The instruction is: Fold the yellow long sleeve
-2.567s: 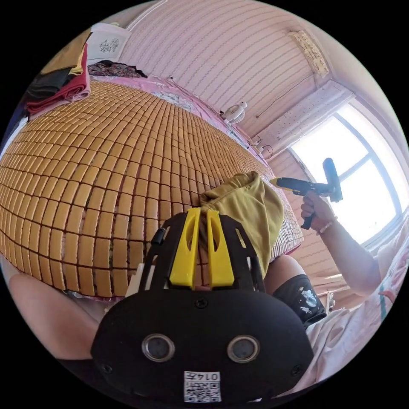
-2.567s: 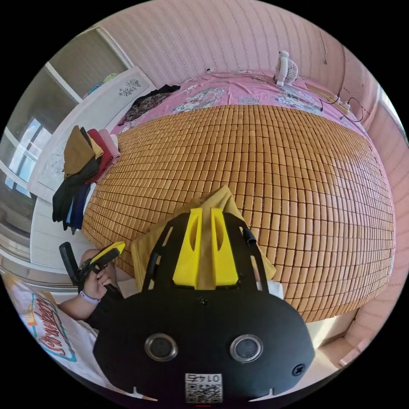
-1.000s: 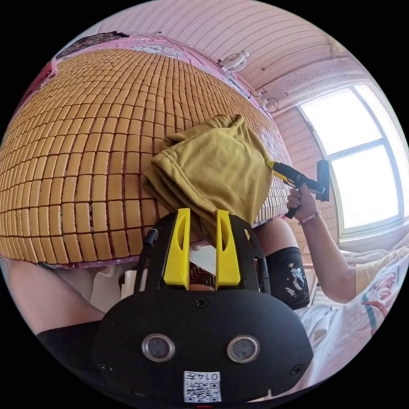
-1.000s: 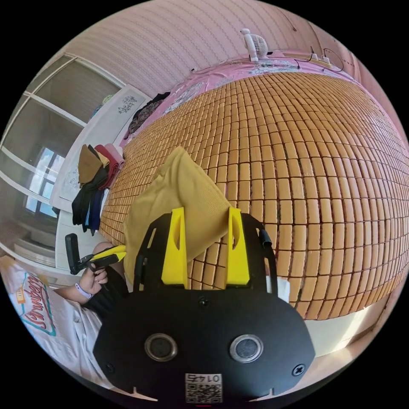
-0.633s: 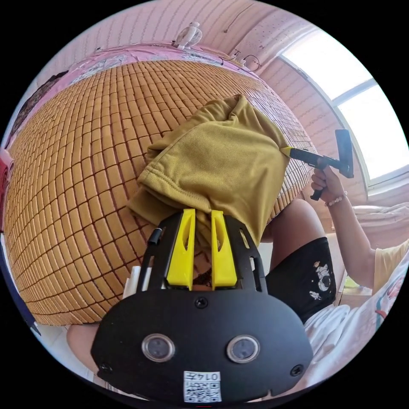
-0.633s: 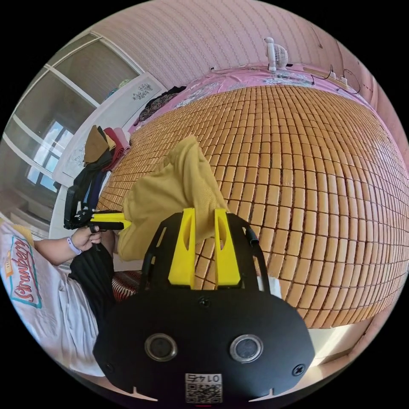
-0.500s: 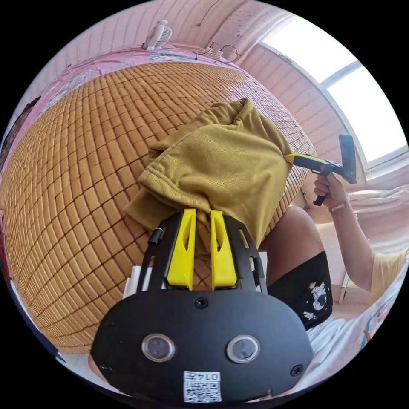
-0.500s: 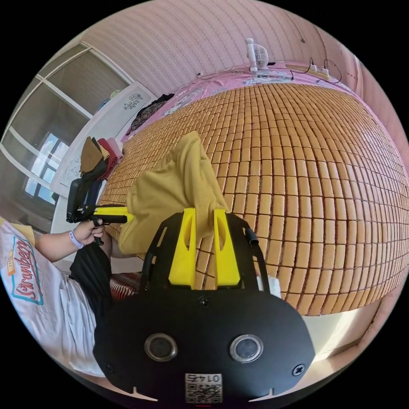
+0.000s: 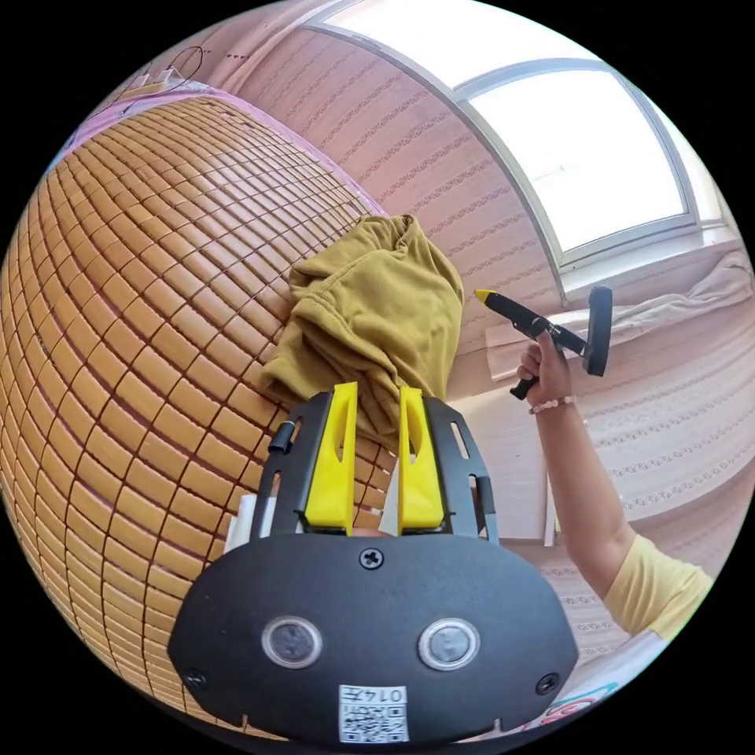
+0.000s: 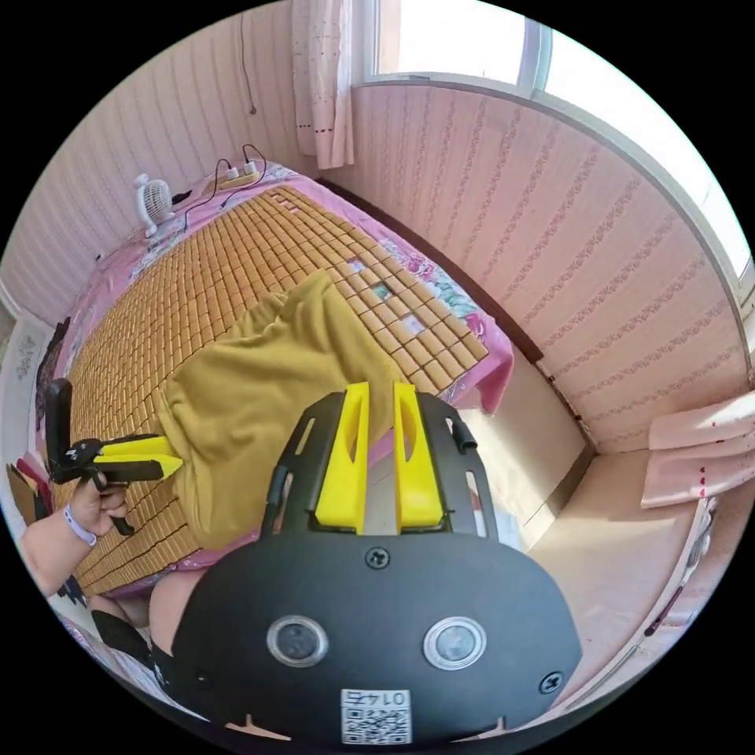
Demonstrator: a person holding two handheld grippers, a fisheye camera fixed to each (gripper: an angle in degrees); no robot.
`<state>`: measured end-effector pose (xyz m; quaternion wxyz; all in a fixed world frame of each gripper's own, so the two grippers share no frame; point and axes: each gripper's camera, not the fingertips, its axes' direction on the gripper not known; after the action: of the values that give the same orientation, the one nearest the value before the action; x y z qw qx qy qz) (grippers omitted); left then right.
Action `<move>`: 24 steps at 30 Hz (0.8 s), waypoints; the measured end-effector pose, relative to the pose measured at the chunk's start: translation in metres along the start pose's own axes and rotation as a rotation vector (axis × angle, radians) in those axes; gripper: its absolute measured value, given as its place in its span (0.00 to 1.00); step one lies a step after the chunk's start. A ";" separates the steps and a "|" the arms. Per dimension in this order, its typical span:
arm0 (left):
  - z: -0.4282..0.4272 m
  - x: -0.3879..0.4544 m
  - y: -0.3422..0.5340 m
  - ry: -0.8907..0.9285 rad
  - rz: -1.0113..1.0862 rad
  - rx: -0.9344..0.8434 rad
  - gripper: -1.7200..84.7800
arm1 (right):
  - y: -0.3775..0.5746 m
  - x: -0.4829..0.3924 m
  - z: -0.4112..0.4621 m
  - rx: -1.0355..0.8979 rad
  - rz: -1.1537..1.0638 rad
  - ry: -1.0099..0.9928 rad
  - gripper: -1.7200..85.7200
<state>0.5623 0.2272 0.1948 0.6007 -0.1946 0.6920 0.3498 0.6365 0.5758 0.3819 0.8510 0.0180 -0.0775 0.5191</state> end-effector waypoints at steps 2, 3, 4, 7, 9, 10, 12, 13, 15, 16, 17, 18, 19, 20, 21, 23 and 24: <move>-0.024 0.006 0.015 -0.044 0.071 0.033 0.10 | 0.007 -0.003 -0.012 0.093 0.020 -0.001 0.12; -0.029 0.006 0.021 -0.068 0.083 0.031 0.10 | 0.018 -0.016 -0.016 0.143 0.003 -0.004 0.12; -0.038 0.003 0.034 -0.117 0.099 0.017 0.09 | 0.031 -0.036 -0.015 0.173 -0.048 -0.039 0.13; -0.057 -0.007 0.067 -0.167 0.089 -0.023 0.09 | 0.057 -0.099 0.011 0.154 -0.224 -0.157 0.13; -0.070 -0.011 0.087 -0.188 0.065 -0.023 0.09 | 0.059 -0.134 0.035 0.097 -0.293 -0.185 0.14; -0.079 -0.012 0.099 -0.200 0.059 -0.027 0.09 | 0.057 -0.152 0.052 0.066 -0.307 -0.196 0.14; -0.092 -0.013 0.116 -0.215 0.050 -0.040 0.09 | 0.052 -0.173 0.078 -0.001 -0.304 -0.179 0.14; -0.103 -0.013 0.128 -0.226 0.052 -0.042 0.09 | 0.052 -0.181 0.090 -0.019 -0.280 -0.106 0.12; -0.121 -0.013 0.147 -0.246 0.042 -0.040 0.09 | 0.055 -0.186 0.096 0.000 -0.244 -0.035 0.07; -0.134 -0.014 0.159 -0.246 0.024 -0.034 0.09 | 0.057 -0.188 0.093 -0.009 -0.243 -0.073 0.06; -0.148 -0.015 0.172 -0.229 0.003 -0.019 0.09 | 0.060 -0.189 0.089 0.001 -0.244 -0.087 0.05; -0.155 -0.014 0.178 -0.220 -0.006 -0.008 0.09 | 0.068 -0.193 0.078 0.037 -0.263 -0.100 0.04; -0.169 -0.013 0.190 -0.210 -0.023 0.015 0.09 | 0.077 -0.199 0.070 0.053 -0.292 -0.105 0.04; -0.183 -0.011 0.203 -0.209 -0.041 0.040 0.09 | 0.081 -0.204 0.069 0.043 -0.314 -0.113 0.04; -0.190 -0.010 0.209 -0.209 -0.052 0.051 0.08 | 0.089 -0.215 0.075 0.003 -0.368 -0.123 0.05; -0.219 -0.005 0.236 -0.216 -0.093 0.098 0.08 | 0.097 -0.232 0.105 -0.082 -0.435 -0.066 0.05; -0.228 -0.003 0.243 -0.220 -0.104 0.107 0.09 | 0.101 -0.237 0.132 -0.132 -0.417 -0.014 0.06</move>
<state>0.2366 0.2286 0.2662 0.7000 -0.1585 0.6284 0.2999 0.4259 0.3988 0.4719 0.9388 -0.0187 -0.1117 0.3254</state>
